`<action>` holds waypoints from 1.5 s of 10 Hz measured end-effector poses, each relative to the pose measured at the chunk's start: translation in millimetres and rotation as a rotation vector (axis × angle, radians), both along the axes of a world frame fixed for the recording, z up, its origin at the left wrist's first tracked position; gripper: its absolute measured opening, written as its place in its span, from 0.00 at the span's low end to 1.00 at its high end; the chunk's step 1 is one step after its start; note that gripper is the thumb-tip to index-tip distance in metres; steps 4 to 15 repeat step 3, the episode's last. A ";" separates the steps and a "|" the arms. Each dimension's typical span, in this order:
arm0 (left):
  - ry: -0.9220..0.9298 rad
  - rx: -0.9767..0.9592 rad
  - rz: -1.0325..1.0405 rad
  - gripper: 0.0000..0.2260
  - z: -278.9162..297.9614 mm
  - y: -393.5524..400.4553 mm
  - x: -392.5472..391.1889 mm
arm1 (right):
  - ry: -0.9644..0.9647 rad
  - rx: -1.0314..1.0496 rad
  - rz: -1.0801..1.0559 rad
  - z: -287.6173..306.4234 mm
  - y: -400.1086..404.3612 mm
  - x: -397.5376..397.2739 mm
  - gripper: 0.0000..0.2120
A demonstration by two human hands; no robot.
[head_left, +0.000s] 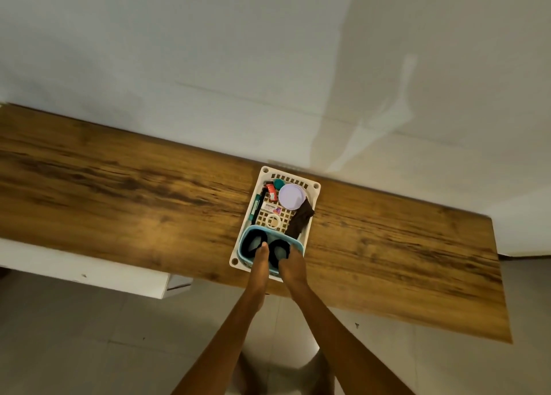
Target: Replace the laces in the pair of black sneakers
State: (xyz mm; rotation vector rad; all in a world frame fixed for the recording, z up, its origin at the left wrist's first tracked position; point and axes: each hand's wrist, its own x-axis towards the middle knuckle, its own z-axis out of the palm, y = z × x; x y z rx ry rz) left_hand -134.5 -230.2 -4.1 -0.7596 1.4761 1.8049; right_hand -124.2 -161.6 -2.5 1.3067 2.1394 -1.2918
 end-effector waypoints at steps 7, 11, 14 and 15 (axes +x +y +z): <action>0.042 -0.042 0.040 0.22 12.5 3.7 -1.2 | 0.058 -0.007 0.058 0.4 5.8 -2.5 0.18; 0.042 -0.042 0.040 0.22 12.5 3.7 -1.2 | 0.058 -0.007 0.058 0.4 5.8 -2.5 0.18; 0.042 -0.042 0.040 0.22 12.5 3.7 -1.2 | 0.058 -0.007 0.058 0.4 5.8 -2.5 0.18; 0.042 -0.042 0.040 0.22 12.5 3.7 -1.2 | 0.058 -0.007 0.058 0.4 5.8 -2.5 0.18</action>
